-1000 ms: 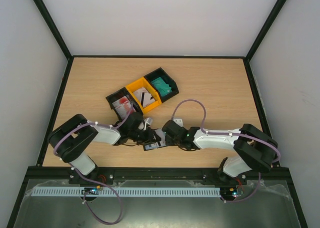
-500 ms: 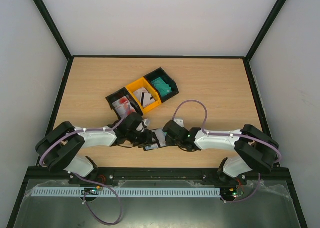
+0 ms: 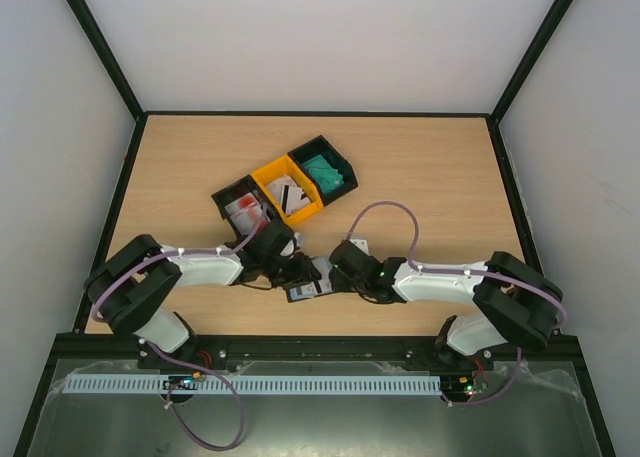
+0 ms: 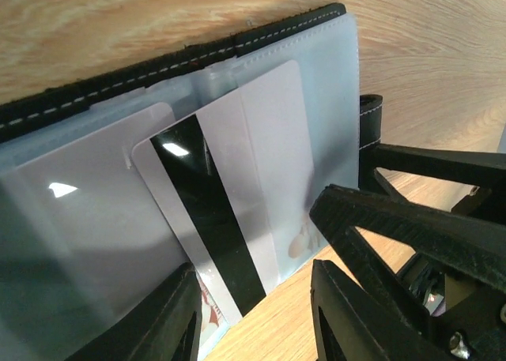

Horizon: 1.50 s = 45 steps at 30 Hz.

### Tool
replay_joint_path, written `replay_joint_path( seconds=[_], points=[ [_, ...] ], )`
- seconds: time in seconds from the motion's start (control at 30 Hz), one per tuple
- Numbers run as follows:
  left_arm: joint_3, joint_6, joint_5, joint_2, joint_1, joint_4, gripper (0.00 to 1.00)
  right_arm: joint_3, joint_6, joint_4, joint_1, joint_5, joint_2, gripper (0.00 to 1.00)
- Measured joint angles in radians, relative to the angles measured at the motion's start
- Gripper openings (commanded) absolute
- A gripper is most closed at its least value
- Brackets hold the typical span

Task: Put the credit cards into the card holder
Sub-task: Insert the credit card into the card holder.

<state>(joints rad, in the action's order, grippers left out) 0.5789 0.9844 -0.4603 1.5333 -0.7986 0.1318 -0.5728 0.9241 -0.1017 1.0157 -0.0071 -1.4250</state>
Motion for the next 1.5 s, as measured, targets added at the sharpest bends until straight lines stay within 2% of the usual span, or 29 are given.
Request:
replay_joint_path(
  seconds=[0.4,0.67,0.83,1.07,1.2,1.5],
  points=[
    [0.031,0.000,-0.017,0.086,-0.002,0.081,0.33,0.069,0.000,0.101,-0.016,-0.041,0.045,0.47],
    [0.032,-0.006,-0.026,0.097,-0.002,0.105,0.33,0.084,0.005,0.114,-0.019,-0.040,0.067,0.48],
    [0.032,-0.023,-0.027,0.093,-0.003,0.106,0.43,0.083,0.013,0.085,-0.018,0.006,0.129,0.49],
    [0.033,-0.058,0.027,-0.027,-0.006,0.010,0.56,0.025,0.013,-0.009,-0.018,0.092,0.134,0.44],
    [0.030,-0.056,0.092,-0.110,-0.006,-0.052,0.57,-0.008,0.008,-0.036,-0.018,0.100,0.076,0.39],
    [-0.076,-0.012,0.233,-0.264,0.023,-0.208,0.55,-0.028,-0.005,-0.101,-0.018,0.120,0.025,0.40]
  ],
)
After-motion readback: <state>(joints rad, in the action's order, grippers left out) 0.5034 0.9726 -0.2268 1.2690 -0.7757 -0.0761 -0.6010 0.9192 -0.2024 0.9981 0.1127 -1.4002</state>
